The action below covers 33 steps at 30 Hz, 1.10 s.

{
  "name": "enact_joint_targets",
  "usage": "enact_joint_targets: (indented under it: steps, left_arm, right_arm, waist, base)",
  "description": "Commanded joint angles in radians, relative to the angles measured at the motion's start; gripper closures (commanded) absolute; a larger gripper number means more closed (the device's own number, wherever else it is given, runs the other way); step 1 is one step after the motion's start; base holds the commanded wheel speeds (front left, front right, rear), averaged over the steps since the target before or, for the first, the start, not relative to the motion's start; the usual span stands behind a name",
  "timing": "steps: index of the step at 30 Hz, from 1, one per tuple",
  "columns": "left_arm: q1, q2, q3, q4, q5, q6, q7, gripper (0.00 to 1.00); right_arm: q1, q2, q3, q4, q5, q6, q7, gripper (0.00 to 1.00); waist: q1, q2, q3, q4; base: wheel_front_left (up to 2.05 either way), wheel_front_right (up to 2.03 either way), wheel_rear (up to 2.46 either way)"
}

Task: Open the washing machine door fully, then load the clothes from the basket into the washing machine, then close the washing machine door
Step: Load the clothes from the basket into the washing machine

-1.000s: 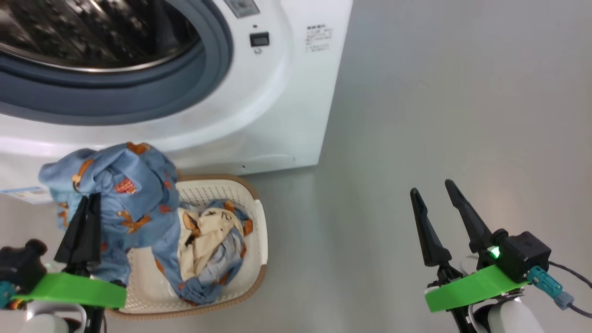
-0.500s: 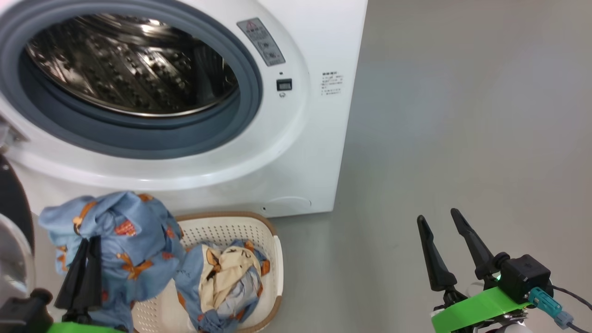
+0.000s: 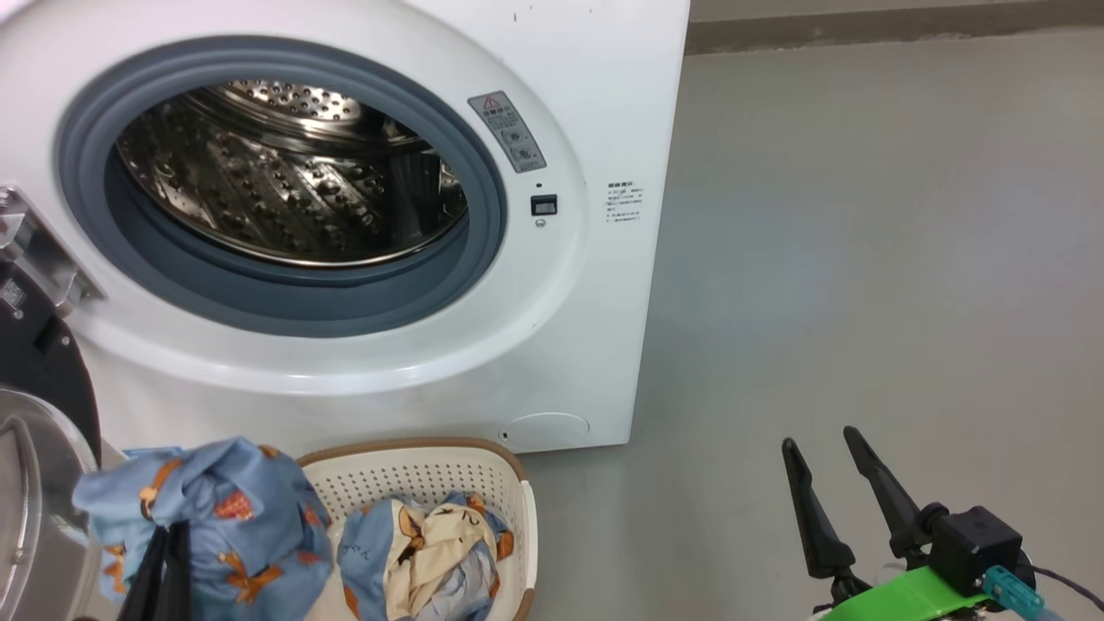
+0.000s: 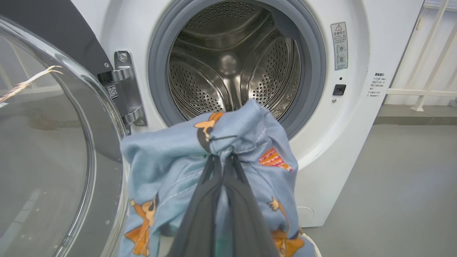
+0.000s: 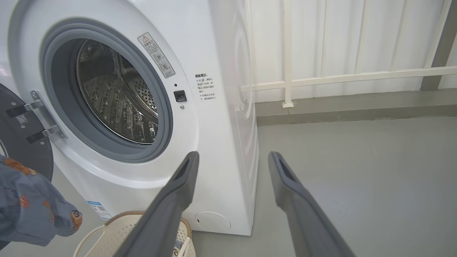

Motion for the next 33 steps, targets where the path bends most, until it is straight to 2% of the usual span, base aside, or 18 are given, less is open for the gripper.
enact_joint_targets:
  steps: [1, 11, 20, 27, 33]
  left_arm:
    - [-0.009, 0.006, 0.045, -0.030, 0.013, -0.003, -0.012, 1.00]
    - [0.009, -0.019, 0.051, -0.032, 0.016, -0.003, -0.012, 1.00]
    - [-0.073, -0.024, 0.048, -0.034, -0.016, -0.003, -0.012, 1.00]
    - [-0.216, 0.011, 0.042, -0.028, -0.049, -0.003, -0.012, 1.00]
    - [-0.358, 0.062, 0.027, -0.013, -0.064, -0.003, -0.012, 1.00]
  right_arm:
    - [-0.002, -0.003, 0.021, -0.024, -0.016, 0.006, -0.005, 0.00]
    - [0.003, -0.003, 0.017, -0.029, -0.019, 0.006, -0.005, 0.00]
    - [-0.006, -0.003, 0.025, -0.039, -0.006, 0.006, -0.005, 0.00]
    - [-0.030, -0.003, 0.039, -0.054, -0.007, 0.006, -0.005, 0.00]
    - [-0.051, -0.003, 0.052, -0.075, -0.004, 0.006, -0.005, 0.00]
  waist:
    - [0.0000, 0.0000, -0.008, 0.001]
    - [0.0000, 0.0000, -0.009, 0.006]
    - [0.0000, 0.0000, 0.037, -0.012]
    - [0.0000, 0.0000, 0.116, -0.040]
    - [0.0000, 0.0000, 0.192, -0.060]
  base:
    - [0.00, 0.00, 0.00]
    - [0.00, 0.00, 0.00]
    - [0.00, 0.00, 0.00]
    - [0.00, 0.00, 0.00]
    - [0.00, 0.00, 0.00]
